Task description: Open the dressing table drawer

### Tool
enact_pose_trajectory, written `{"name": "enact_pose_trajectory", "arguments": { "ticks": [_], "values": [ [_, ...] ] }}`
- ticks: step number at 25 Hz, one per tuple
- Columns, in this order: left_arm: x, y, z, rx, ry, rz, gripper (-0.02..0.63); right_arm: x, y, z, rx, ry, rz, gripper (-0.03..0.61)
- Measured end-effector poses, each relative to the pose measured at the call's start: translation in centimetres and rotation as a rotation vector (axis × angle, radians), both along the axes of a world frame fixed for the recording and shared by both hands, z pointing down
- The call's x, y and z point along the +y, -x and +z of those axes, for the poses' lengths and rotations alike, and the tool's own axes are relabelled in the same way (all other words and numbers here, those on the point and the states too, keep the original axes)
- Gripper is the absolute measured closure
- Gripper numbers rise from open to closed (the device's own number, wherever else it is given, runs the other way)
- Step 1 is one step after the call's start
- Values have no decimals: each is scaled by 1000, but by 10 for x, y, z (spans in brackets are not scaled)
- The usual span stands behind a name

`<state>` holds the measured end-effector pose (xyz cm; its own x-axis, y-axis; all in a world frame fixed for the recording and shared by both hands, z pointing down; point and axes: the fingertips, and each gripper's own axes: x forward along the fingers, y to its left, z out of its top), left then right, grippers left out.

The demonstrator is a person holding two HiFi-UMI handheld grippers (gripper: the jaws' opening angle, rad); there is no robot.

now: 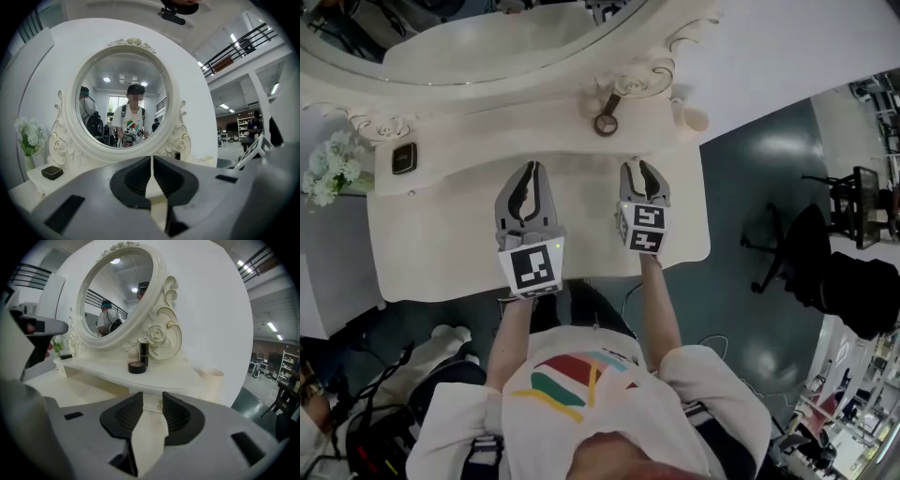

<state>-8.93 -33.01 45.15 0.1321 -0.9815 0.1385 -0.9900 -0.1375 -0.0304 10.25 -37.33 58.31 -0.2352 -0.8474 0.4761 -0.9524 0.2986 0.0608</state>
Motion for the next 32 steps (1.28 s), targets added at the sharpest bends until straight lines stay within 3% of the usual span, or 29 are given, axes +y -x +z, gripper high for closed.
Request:
{"name": "enact_pose_trajectory", "arguments": {
  "ticks": [4, 8, 13, 32],
  "values": [
    [-4, -10, 11, 8, -27, 5, 598, -8, -14, 23, 1, 47, 32, 482],
    [-6, -15, 23, 12, 43, 16, 598, -16, -21, 39, -2, 81, 47, 476],
    [-11, -11, 32, 7, 39, 5, 598, -21, -20, 50, -13, 106, 44, 476],
    [-7, -8, 40, 0, 28, -19, 598, -22, -25, 53, 21, 92, 45, 495]
  ]
}}
